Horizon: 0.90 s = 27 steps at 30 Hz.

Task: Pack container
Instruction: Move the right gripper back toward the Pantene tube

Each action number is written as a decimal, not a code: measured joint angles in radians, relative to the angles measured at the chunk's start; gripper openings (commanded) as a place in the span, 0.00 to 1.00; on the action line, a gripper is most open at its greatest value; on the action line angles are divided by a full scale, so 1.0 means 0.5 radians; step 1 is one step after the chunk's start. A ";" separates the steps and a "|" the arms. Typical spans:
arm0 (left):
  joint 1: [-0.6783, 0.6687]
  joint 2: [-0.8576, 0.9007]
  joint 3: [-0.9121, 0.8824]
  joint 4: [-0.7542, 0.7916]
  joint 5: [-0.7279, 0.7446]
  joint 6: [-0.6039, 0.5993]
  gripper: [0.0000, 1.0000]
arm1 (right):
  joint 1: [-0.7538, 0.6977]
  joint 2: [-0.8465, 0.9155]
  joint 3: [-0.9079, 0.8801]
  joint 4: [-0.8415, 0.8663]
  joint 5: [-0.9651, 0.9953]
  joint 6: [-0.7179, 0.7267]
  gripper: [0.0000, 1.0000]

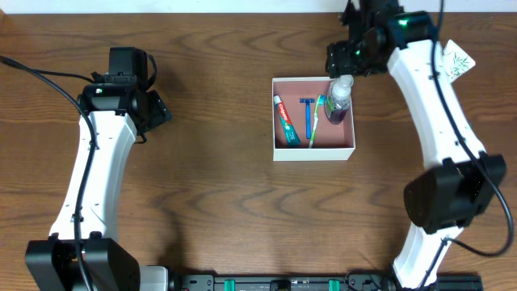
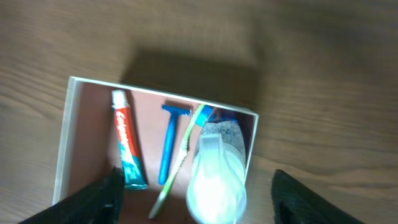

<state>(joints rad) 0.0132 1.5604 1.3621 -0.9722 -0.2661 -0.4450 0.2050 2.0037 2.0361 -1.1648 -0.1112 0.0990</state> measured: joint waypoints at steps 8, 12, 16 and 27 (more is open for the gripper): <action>0.000 0.000 0.000 0.001 0.000 0.000 0.98 | -0.146 -0.449 0.132 -0.156 -0.001 -0.008 0.98; 0.000 0.000 0.000 0.000 0.000 0.000 0.98 | -0.329 -0.683 0.154 -0.236 0.000 -0.061 0.99; 0.000 0.000 0.000 0.001 0.001 0.000 0.98 | -0.556 -0.841 0.161 -0.366 0.053 -0.120 0.99; 0.000 0.000 0.000 0.001 0.000 0.000 0.98 | -1.025 -0.826 0.110 -0.422 0.227 -0.168 0.99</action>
<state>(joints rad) 0.0132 1.5604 1.3621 -0.9718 -0.2661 -0.4450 -0.3077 1.5906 2.0911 -1.3758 0.0021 0.0151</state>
